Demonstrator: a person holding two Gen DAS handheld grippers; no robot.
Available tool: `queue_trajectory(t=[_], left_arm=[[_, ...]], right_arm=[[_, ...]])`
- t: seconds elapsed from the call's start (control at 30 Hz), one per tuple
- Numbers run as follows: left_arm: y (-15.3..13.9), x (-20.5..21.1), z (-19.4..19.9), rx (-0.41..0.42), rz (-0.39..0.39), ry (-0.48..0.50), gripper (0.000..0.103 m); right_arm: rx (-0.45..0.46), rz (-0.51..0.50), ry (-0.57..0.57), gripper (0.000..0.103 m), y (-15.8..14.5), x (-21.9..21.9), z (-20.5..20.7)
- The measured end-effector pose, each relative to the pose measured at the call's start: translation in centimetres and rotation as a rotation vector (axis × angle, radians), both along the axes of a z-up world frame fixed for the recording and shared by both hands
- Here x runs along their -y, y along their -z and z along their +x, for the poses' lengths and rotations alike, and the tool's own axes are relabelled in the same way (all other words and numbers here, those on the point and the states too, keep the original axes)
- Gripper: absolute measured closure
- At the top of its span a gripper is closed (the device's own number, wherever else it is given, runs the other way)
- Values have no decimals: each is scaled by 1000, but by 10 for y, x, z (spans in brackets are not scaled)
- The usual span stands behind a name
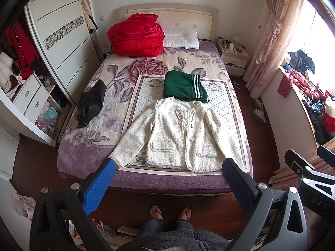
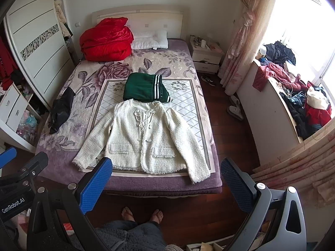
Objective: Fold large clothes
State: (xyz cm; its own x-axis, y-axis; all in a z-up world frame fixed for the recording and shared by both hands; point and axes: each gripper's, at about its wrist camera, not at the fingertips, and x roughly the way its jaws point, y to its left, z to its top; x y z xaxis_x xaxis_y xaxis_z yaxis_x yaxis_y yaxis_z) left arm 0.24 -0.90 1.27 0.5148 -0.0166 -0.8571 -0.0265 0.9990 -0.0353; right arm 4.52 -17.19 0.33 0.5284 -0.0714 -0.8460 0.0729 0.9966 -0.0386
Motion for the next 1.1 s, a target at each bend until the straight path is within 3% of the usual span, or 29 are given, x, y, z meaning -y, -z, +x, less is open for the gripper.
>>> queue_trajectory(t=[0.4,0.5,0.6,0.7,0.77,0.83,0.87,0.97,1.03,1.1], left_arm=[[7,-20,13,22,5,4,0],[18,-29,30,74,60,-3,0],[41,-36,52,113,131,-3,0],[71,-42,74,107,146,26,0],[96,-42,92,98,147,44,0],[126,-37,112,74,157,59,0],[137,-33,120,62,167,59,0],[176,-20,147,17,194,64,0],[202,-10,164,-14,219,52,0],[233,1,182,-54,238,31,0]], right_arm=[[3,1,16,0,2,9,9],[3,1,48,0,13,12,25],[6,32,100,0,42,17,48],[-30,129,176,0,92,24,70],[-41,207,240,6,128,42,79],[-106,261,313,41,176,64,90],[-133,293,346,45,198,73,93],[-236,417,482,43,280,125,96],[-277,433,595,27,334,160,93],[-286,448,697,23,384,196,91]])
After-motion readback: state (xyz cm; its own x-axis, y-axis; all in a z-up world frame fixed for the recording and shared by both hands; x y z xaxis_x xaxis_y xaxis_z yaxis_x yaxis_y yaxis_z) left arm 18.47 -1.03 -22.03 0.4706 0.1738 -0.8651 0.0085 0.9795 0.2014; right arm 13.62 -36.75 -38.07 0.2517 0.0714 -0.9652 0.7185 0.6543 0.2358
